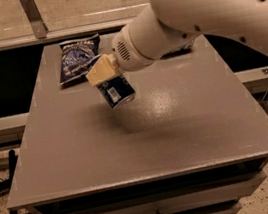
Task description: Place pepsi can upright
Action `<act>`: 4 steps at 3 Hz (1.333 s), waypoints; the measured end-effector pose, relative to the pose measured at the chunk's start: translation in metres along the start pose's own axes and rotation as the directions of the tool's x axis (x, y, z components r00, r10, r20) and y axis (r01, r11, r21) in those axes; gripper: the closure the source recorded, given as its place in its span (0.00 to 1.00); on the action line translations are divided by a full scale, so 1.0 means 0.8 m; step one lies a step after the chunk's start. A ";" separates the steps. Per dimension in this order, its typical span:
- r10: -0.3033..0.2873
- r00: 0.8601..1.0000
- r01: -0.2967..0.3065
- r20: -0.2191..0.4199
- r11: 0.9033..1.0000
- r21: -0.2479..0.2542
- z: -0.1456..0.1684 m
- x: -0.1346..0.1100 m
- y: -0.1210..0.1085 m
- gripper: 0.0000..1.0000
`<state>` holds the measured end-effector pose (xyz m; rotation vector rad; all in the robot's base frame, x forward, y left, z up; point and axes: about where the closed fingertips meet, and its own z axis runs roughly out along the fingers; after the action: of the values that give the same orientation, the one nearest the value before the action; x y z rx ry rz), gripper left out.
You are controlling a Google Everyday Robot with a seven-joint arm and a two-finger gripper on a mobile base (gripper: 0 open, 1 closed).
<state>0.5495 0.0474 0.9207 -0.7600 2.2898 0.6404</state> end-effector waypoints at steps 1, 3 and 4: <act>0.024 0.986 -0.001 0.166 0.990 -0.138 -0.014 -0.024 0.021 1.00; 0.031 0.931 0.062 0.364 0.969 -0.239 -0.054 -0.036 0.063 1.00; 0.024 0.932 0.066 0.363 0.970 -0.234 -0.053 -0.036 0.063 1.00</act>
Offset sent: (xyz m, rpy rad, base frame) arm -0.0929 0.0154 0.0878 0.3775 -0.7064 0.4174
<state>0.5168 0.0676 0.9816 -0.7087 1.8823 0.9784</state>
